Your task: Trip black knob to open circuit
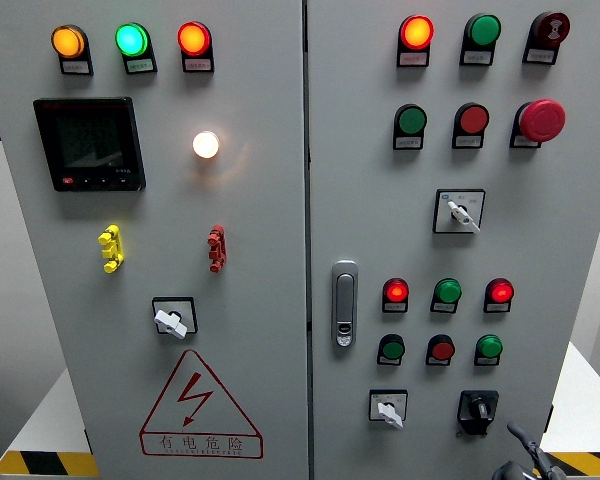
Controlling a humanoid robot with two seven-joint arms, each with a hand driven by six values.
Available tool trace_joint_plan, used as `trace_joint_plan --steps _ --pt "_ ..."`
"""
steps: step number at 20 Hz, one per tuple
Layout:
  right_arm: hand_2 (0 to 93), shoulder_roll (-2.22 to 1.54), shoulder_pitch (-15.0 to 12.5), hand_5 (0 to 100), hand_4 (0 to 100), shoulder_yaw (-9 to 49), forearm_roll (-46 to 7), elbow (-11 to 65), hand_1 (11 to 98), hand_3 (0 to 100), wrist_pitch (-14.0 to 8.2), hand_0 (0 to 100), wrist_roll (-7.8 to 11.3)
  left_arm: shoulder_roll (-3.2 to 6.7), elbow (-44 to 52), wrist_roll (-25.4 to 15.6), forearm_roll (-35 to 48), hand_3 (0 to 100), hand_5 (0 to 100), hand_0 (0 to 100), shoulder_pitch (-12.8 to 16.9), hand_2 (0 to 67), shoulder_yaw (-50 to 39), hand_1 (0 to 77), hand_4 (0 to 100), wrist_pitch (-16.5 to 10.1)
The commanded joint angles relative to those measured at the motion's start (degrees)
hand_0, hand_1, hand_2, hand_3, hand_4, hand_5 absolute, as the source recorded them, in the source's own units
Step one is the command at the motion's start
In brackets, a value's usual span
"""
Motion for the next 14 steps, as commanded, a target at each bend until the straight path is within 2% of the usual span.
trace_joint_plan --steps 1,6,14 --pt "0.0 0.0 0.1 100 92 -0.4 0.1 -0.1 65.0 82 0.3 100 -0.13 0.0 0.0 0.0 0.0 26 9 0 0.0 19.5 0.0 0.0 10 0.0" --pt "0.0 0.0 0.2 100 92 -1.6 0.1 0.0 64.4 83 0.5 100 -1.19 0.0 0.0 0.0 0.0 26 9 0 0.0 19.5 0.0 0.0 10 0.0" --pt "0.0 0.0 2.1 100 92 -1.7 0.1 -2.2 63.7 84 0.4 100 -1.19 0.0 0.0 0.0 0.0 26 9 0 0.0 19.5 0.0 0.0 10 0.0"
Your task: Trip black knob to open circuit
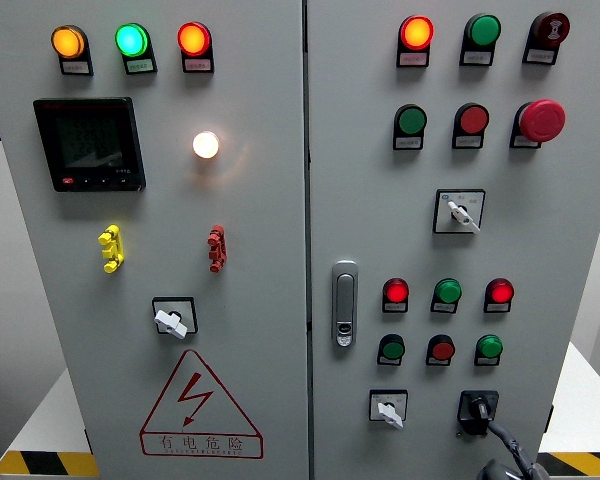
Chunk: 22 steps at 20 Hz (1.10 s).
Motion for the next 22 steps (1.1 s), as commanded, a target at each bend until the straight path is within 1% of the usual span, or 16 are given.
trace_joint_plan --steps 1,5,17,22 --pt "0.0 0.0 0.2 100 92 -0.1 0.0 -0.4 63.6 84 0.0 100 0.01 0.0 0.0 0.0 0.0 26 9 0 0.0 19.5 0.0 0.0 10 0.0" --pt "0.0 0.0 0.6 100 92 -0.1 0.1 -0.7 63.3 85 0.0 100 0.01 0.0 0.0 0.0 0.0 26 9 0 0.0 19.5 0.0 0.0 10 0.0" --pt "0.0 0.0 0.8 100 93 -1.2 0.0 -0.8 61.9 85 0.1 100 0.01 0.0 0.0 0.0 0.0 26 9 0 0.0 19.5 0.0 0.0 10 0.0" --pt "0.0 0.0 0.8 100 94 -1.7 0.0 -0.5 61.8 86 0.1 100 -0.35 0.0 0.0 0.0 0.0 26 9 0 0.0 19.5 0.0 0.0 10 0.0"
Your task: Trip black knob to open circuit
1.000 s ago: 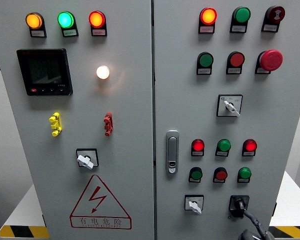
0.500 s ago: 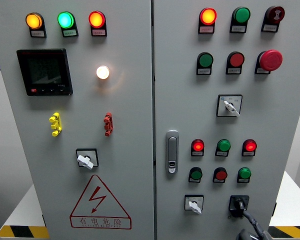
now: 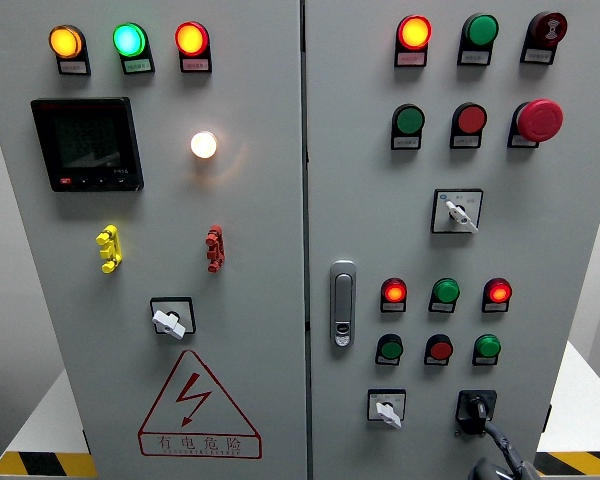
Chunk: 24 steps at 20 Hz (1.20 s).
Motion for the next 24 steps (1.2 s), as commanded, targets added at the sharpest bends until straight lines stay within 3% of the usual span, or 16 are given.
trace_joint_plan --steps 1,24 --pt "0.0 0.01 -0.1 100 94 -0.2 0.0 0.2 61.8 86 0.0 100 -0.11 0.0 0.0 0.0 0.0 26 9 0 0.0 19.5 0.0 0.0 10 0.0" --pt "0.0 0.01 0.1 100 96 -2.8 0.0 1.2 58.1 89 0.0 100 -0.99 0.0 0.0 0.0 0.0 26 9 0 0.0 19.5 0.0 0.0 10 0.0"
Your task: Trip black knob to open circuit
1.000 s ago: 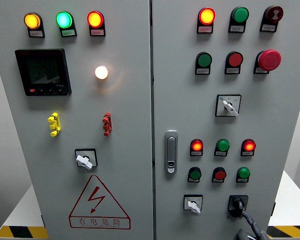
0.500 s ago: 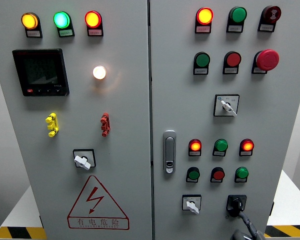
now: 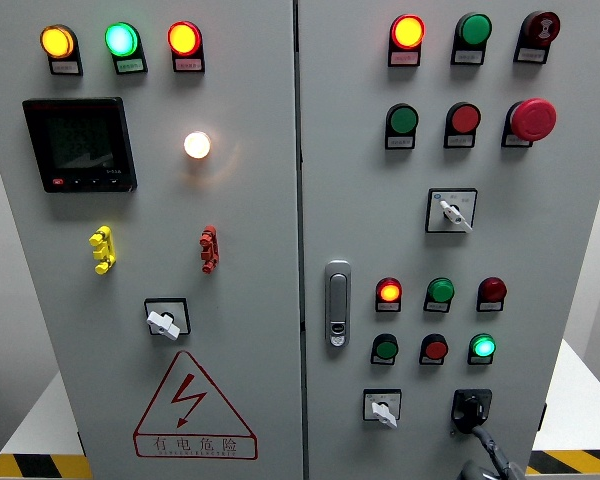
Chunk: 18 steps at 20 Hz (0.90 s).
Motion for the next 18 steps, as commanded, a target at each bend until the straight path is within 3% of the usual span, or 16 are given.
trace_joint_plan --steps 1,18 --pt "0.0 0.0 0.2 100 97 -0.2 0.0 0.1 58.0 89 0.0 100 -0.01 0.0 0.0 0.0 0.0 26 9 0 0.0 19.5 0.0 0.0 10 0.0" --pt "0.0 0.0 0.1 100 97 2.7 0.0 -0.8 56.4 91 -0.2 100 -0.01 0.0 0.0 0.0 0.0 26 9 0 0.0 19.5 0.0 0.0 10 0.0"
